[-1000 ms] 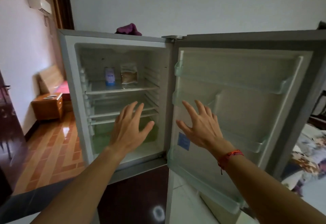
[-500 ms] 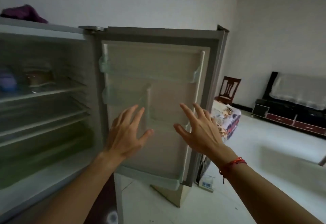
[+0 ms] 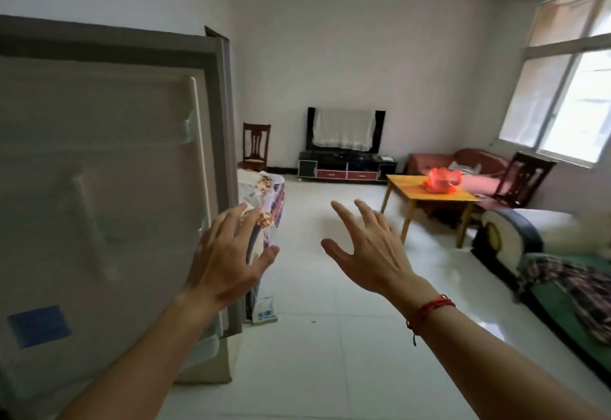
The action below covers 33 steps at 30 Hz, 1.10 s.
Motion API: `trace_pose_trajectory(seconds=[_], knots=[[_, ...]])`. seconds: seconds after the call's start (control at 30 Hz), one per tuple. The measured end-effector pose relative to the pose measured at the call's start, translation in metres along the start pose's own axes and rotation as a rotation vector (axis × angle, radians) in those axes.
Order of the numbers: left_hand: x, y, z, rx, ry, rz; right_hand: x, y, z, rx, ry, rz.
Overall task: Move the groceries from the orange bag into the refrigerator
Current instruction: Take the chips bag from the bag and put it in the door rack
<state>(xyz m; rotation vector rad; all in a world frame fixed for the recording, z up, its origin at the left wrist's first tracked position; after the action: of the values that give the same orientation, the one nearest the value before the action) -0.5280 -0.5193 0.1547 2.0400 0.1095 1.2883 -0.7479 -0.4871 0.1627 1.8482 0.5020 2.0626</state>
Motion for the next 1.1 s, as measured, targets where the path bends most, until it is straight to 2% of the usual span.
trace_pose_trajectory(seconds=[0.27, 0.57, 0.77, 1.1], knots=[[-0.081, 0.04, -0.136, -0.203, -0.158, 0.057, 0.04, -0.06, -0.138, -0.269, -0.137, -0.044], [-0.143, 0.058, -0.267, -0.372, -0.25, 0.126, 0.076, -0.124, -0.263, -0.443, -0.266, -0.062], [-0.169, 0.062, -0.32, -0.433, -0.279, 0.128, 0.087, -0.146, -0.315, -0.501, -0.288, -0.073], [-0.21, 0.068, -0.368, -0.46, -0.285, 0.15, 0.086, -0.155, -0.372, -0.518, -0.285, -0.052]])
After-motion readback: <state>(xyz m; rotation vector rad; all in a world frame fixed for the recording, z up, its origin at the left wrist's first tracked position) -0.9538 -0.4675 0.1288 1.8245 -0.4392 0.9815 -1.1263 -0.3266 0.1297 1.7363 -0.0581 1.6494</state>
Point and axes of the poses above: each hand's wrist, its own y-axis towards the middle knuckle, its own x-axis out of the back of the hand, z = x × y, the point moved 10 cm from there along y, towards the middle knuckle, and after that the axes turned 4 degrees about -y, right-handed, at the moved point
